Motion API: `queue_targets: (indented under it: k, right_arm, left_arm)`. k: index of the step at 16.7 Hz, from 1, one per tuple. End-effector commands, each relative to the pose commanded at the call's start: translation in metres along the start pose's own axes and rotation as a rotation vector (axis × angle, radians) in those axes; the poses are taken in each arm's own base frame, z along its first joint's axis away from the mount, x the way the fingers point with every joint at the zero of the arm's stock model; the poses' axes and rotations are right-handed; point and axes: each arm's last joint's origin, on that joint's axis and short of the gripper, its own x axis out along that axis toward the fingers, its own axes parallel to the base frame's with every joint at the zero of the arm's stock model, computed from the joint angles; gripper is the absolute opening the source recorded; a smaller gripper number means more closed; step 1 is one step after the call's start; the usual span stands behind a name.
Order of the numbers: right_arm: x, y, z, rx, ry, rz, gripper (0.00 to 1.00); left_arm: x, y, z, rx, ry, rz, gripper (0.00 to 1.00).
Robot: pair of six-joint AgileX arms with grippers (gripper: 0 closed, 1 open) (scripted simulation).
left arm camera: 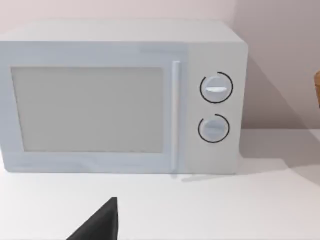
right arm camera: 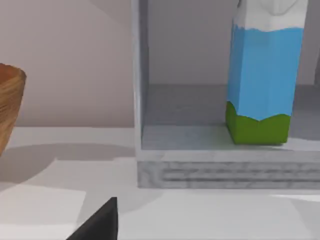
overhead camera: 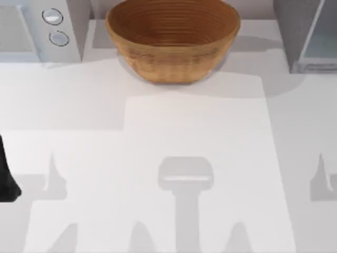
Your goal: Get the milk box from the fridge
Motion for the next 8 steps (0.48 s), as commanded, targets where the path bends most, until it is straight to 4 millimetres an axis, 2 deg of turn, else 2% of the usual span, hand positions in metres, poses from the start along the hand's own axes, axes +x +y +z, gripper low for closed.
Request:
queue_targets:
  k: [4,8]
  right_arm:
    - [0.002,-0.001,0.002,0.000,-0.003,0.000,1.00]
    - [0.013,-0.007,0.011,-0.004,-0.018,-0.002,1.00]
  left_arm:
    - [0.000,0.000,0.000,0.000,0.000,0.000,1.00]
    - [0.000,0.000,0.000,0.000,0.000,0.000,1.00]
